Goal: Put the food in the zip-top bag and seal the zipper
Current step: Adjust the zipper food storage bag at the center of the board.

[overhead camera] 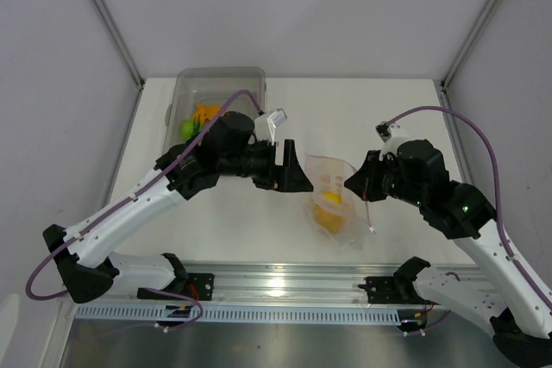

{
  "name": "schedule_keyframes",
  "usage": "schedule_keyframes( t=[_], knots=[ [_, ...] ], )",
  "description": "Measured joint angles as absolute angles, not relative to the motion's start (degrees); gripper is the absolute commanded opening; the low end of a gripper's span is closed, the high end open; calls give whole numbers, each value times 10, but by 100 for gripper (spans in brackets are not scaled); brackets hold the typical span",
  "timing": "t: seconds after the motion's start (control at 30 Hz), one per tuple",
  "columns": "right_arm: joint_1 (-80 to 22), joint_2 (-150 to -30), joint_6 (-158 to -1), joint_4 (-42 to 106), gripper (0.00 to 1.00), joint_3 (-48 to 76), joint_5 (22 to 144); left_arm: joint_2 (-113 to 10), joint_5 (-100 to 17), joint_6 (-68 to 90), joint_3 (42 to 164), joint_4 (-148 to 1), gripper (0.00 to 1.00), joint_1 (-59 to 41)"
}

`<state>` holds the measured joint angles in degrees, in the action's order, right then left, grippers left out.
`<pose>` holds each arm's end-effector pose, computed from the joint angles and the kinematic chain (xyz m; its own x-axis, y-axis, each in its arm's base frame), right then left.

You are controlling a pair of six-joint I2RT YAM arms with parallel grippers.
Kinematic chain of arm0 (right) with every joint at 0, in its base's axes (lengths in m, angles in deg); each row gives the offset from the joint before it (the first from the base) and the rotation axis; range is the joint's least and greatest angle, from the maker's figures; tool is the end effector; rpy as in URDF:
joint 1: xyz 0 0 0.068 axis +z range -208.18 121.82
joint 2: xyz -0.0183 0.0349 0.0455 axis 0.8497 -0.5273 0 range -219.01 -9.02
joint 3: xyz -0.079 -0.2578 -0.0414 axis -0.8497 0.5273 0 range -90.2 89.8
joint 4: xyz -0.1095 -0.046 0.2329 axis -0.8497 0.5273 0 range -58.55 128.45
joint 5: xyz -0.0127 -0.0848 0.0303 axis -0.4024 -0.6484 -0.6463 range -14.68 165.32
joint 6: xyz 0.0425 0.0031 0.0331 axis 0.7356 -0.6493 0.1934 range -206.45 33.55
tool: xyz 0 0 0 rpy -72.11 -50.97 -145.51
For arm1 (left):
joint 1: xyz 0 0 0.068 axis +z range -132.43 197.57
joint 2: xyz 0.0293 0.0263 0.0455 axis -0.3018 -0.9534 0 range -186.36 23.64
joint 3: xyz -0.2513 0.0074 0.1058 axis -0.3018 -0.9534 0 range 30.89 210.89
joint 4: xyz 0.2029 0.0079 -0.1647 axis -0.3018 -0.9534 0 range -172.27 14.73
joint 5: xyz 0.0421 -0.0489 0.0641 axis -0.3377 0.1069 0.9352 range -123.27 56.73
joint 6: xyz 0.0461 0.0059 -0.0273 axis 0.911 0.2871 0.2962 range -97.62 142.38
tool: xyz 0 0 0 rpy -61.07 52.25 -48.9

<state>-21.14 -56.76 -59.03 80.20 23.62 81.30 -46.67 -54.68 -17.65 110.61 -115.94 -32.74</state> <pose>0.1178 0.0936 0.3880 -0.6666 0.0707 -0.7421 -0.4100 0.7967 0.4441 0.1526 -0.2042 0.4057 -0.8427 0.0776 -0.5327 0.4879 0.5283 -0.6949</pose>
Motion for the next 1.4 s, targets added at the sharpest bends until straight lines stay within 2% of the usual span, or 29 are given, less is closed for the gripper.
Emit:
schedule_keyframes(
  t=[0.33,0.5,0.67,0.7,0.77,0.8,0.87,1.17,1.4],
  knots=[
    [-201,-574,-595,796,0,236,785,-525,-544,-229,1056,-1087,81,-330],
    [-200,-574,-596,794,0,236,777,-553,-544,-242,1057,-1070,72,-339],
    [-197,-575,-597,791,0,236,767,-563,-539,-251,1057,-1066,40,-345],
    [-195,-576,-598,791,0,236,763,-563,-538,-252,1057,-1066,29,-345],
    [-193,-576,-599,791,0,236,754,-563,-532,-252,1057,-1066,20,-346],
    [-193,-576,-600,791,0,236,750,-563,-531,-250,1057,-1066,12,-346],
    [-191,-576,-602,791,0,236,738,-564,-533,-243,1061,-1070,1,-346],
    [-185,-565,-624,814,0,234,631,-593,-610,-197,1142,-1094,0,-346],
    [-185,-539,-642,849,0,189,549,-607,-683,-185,1199,-1089,1,-347]
  ],
)
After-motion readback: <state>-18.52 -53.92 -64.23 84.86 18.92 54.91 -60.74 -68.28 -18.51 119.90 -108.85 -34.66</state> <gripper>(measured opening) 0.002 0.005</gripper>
